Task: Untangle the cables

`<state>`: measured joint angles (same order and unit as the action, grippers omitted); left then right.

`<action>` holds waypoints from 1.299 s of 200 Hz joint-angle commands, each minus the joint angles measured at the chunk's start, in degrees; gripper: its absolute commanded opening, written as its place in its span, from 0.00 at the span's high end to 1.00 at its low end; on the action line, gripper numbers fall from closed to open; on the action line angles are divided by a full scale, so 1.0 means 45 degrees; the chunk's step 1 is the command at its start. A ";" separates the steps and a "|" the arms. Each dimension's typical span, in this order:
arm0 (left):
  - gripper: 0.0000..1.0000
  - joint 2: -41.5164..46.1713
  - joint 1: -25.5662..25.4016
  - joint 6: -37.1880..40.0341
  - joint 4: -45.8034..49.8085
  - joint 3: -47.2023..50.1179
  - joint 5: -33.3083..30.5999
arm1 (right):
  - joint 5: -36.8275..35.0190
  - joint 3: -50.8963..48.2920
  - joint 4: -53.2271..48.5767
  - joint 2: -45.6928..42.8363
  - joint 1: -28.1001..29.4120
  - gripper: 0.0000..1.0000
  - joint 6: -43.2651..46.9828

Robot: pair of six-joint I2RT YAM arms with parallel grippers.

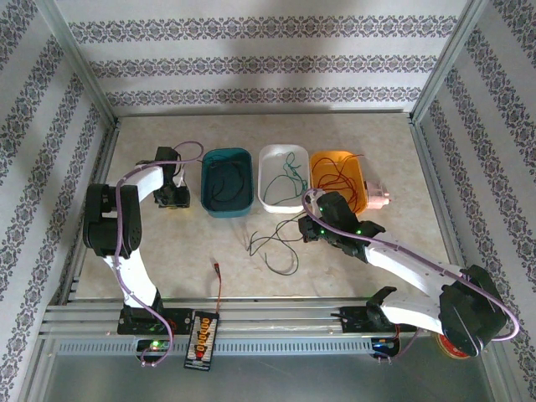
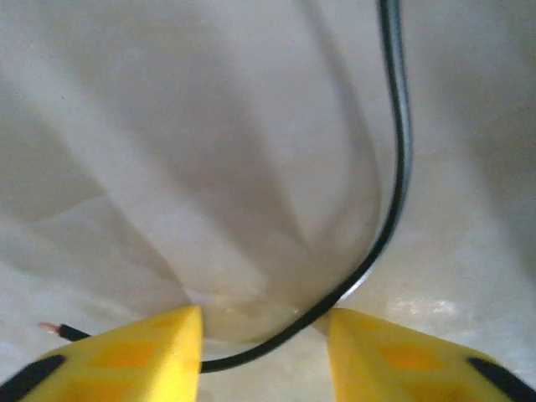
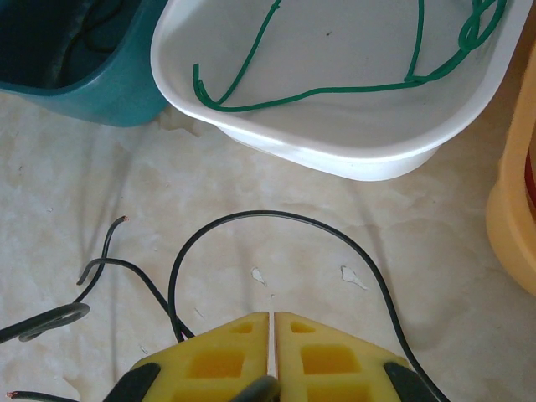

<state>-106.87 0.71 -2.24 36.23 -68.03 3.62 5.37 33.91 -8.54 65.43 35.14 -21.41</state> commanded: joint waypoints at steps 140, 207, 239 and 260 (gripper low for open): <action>1.00 0.3162 -0.1466 0.0414 0.1916 -0.0649 -0.0448 | -0.0157 0.0101 0.0140 -0.0136 -0.0137 0.91 -0.0143; 1.00 0.3230 -0.3517 0.0419 0.3114 -0.2480 0.0705 | -0.0096 0.0194 0.0169 0.0035 -0.0132 0.90 -0.0203; 1.00 0.1690 -0.4209 -0.0079 0.3329 -0.3464 0.0954 | -0.0196 0.0218 0.0054 -0.0132 -0.0138 0.90 -0.0190; 1.00 0.0590 -0.4304 -0.0537 0.3391 -0.3937 0.1079 | -0.0254 0.0218 -0.0072 -0.0257 -0.0152 0.90 -0.0166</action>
<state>-99.66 -18.20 -2.17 47.42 -83.53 7.40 5.34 33.91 -8.40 65.41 34.98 -21.71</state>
